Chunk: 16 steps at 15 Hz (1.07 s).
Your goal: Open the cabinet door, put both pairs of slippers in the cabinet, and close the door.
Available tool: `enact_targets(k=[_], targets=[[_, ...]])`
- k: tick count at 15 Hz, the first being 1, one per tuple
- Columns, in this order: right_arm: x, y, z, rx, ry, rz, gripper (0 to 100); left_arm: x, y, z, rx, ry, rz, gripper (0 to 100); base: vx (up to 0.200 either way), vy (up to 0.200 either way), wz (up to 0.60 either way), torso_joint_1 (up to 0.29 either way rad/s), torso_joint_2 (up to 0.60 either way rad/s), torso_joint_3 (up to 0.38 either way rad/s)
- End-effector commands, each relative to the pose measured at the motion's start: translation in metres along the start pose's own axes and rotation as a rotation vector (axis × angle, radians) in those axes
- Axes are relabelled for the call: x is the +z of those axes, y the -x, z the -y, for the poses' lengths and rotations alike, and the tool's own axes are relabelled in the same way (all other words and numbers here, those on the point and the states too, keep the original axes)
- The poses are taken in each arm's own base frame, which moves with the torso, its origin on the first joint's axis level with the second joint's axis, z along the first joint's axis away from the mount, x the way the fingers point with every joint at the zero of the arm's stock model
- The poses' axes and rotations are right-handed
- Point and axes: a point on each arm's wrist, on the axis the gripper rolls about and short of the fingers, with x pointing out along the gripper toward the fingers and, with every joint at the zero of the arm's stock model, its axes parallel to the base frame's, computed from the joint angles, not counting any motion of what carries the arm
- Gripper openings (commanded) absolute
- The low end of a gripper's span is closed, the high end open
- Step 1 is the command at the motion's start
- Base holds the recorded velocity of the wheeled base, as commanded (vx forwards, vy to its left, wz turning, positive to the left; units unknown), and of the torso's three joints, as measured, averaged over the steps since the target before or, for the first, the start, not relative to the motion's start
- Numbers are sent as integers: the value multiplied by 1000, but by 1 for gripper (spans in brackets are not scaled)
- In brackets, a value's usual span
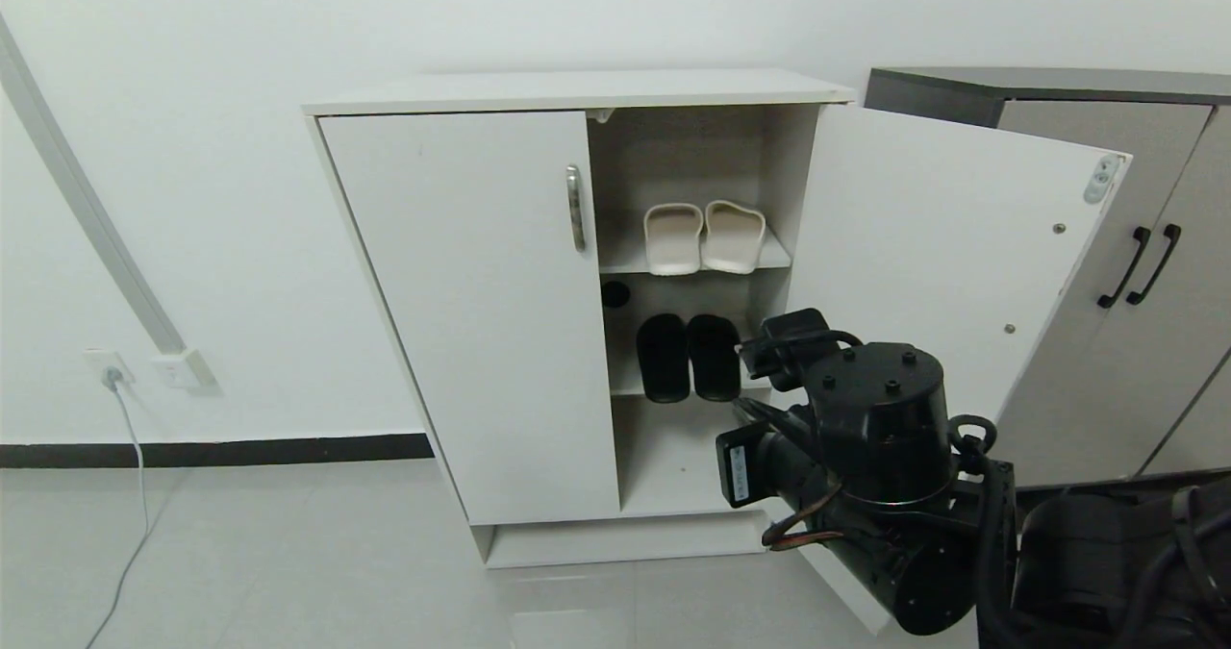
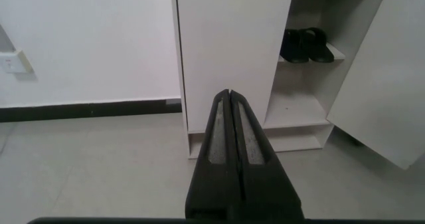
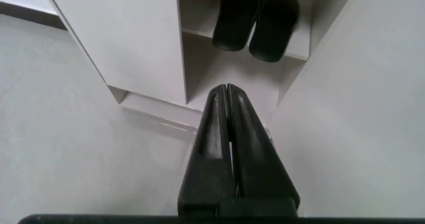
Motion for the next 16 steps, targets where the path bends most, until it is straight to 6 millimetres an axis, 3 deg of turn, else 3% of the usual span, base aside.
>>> enact_targets(k=[1, 6, 16], targets=[[-1, -1, -1, 0, 2, -2, 0, 0, 0, 0, 0, 0, -1, 0, 0, 0, 0, 2, -173, -232], [0, 0, 0, -1, 1, -1, 0, 0, 0, 0, 0, 0, -1, 0, 0, 0, 0, 30, -387, -345], [-2, 0, 1, -3, 5, -7, 0, 0, 0, 0, -1, -1, -1, 0, 0, 0, 0, 131, -466, -337]])
